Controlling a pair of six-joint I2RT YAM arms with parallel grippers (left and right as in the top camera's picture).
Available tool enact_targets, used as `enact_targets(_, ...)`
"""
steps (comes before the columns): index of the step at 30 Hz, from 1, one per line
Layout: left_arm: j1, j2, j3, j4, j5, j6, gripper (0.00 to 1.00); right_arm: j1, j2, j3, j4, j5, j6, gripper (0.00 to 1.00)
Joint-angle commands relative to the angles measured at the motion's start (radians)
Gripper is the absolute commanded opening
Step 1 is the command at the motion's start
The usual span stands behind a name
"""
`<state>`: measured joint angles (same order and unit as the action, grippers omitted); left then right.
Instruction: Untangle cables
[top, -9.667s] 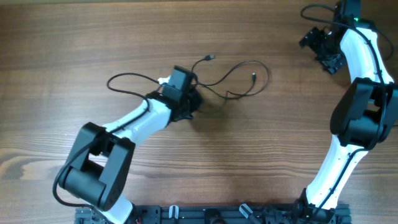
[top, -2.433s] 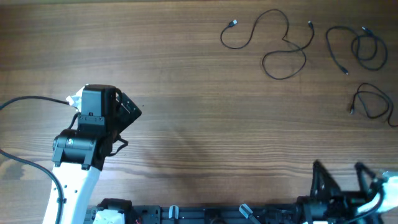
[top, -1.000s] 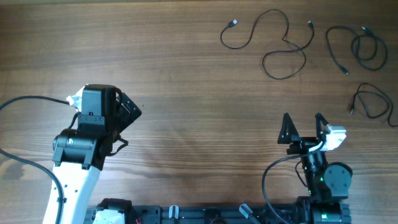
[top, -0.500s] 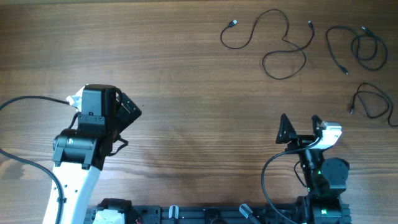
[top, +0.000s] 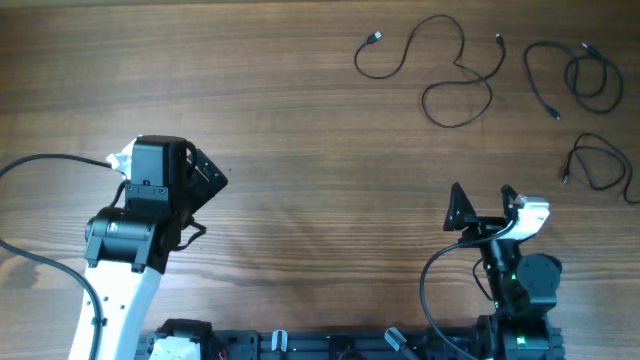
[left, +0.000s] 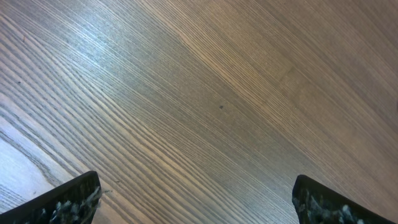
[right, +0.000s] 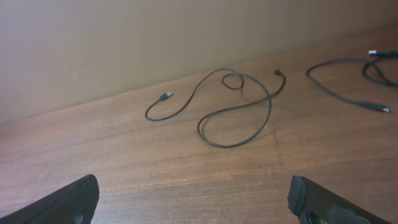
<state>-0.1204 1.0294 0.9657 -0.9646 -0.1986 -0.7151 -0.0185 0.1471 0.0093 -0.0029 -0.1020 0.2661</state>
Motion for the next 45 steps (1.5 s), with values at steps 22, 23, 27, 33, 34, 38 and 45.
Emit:
enact_targets(22, 0.005, -0.002, 0.000, 0.002, -0.020, 0.012, 1.00, -0.002, -0.143, -0.003, 0.005, 0.020, -0.344, 1.00)
enact_targets(23, 0.005, -0.003, 0.000, 0.002, -0.020, 0.012, 1.00, -0.002, -0.143, -0.003, 0.005, 0.020, -0.344, 1.00)
enact_targets(27, 0.005, -0.002, 0.000, 0.002, -0.020, 0.012, 1.00, -0.002, -0.143, -0.003, 0.005, 0.020, -0.344, 1.00)
enact_targets(33, 0.005, -0.002, 0.000, 0.002, -0.020, 0.012, 1.00, -0.002, -0.143, -0.003, 0.005, 0.020, -0.344, 1.00)
enact_targets(34, 0.005, -0.002, 0.000, 0.002, -0.020, 0.012, 1.00, -0.002, -0.143, -0.003, 0.005, 0.020, -0.344, 1.00)
enact_targets(38, 0.005, -0.026, 0.000, -0.002, -0.021, 0.014, 1.00, -0.002, -0.142, -0.003, 0.005, 0.020, -0.344, 1.00)
enact_targets(45, 0.005, -0.351, -0.150, 0.195, 0.081, 0.024, 1.00, -0.002, -0.142, -0.003, 0.005, 0.020, -0.344, 1.00)
